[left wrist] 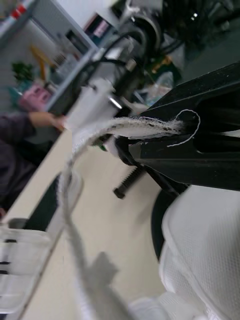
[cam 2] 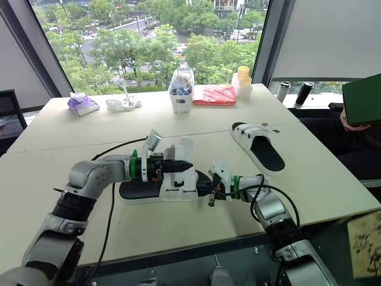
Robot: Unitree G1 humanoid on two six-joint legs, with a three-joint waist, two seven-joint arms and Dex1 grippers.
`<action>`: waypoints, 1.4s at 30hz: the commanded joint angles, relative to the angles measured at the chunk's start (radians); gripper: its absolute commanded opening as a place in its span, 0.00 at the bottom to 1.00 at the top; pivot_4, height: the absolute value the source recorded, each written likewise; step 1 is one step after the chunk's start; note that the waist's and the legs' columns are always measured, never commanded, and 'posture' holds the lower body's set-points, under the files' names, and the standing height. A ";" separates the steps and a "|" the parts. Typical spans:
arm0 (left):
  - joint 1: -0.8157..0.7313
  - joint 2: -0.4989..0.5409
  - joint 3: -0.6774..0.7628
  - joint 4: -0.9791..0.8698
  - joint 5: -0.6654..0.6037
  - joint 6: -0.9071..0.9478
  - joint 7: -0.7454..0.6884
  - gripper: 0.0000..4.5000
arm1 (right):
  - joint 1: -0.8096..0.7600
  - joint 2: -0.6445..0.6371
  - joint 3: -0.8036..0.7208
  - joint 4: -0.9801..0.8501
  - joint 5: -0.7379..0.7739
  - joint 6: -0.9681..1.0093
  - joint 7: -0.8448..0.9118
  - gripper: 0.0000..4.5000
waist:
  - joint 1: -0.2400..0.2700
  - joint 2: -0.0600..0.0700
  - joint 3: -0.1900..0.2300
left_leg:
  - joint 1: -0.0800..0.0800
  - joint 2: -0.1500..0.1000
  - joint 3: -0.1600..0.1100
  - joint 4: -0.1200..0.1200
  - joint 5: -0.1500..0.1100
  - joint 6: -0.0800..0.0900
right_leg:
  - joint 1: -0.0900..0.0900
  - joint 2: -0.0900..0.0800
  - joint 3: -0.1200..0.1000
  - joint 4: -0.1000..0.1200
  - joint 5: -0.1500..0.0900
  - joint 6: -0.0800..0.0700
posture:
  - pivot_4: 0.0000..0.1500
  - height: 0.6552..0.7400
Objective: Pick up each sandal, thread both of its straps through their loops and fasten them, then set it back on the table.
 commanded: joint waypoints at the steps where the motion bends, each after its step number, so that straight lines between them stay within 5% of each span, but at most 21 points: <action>1: -0.032 0.029 0.037 0.021 -0.017 0.023 -0.054 0.01 | 0.041 0.008 0.058 0.078 -0.064 0.043 -0.021 0.00 | 0.000 0.000 0.000 | 0.000 0.000 0.000 0.000 0.000 0.000 | 0.000 0.000 0.000 0.000 0.000 0.000 | 1.00 1.00; 42: 0.154 0.027 -0.063 0.043 0.236 -0.270 -0.232 0.01 | 0.029 0.021 0.053 0.091 -0.066 0.049 -0.029 0.00 | 0.002 0.001 0.000 | -0.003 0.011 0.007 -0.005 0.000 0.000 | -0.008 0.001 -0.007 -0.016 0.000 0.000 | 1.00 1.00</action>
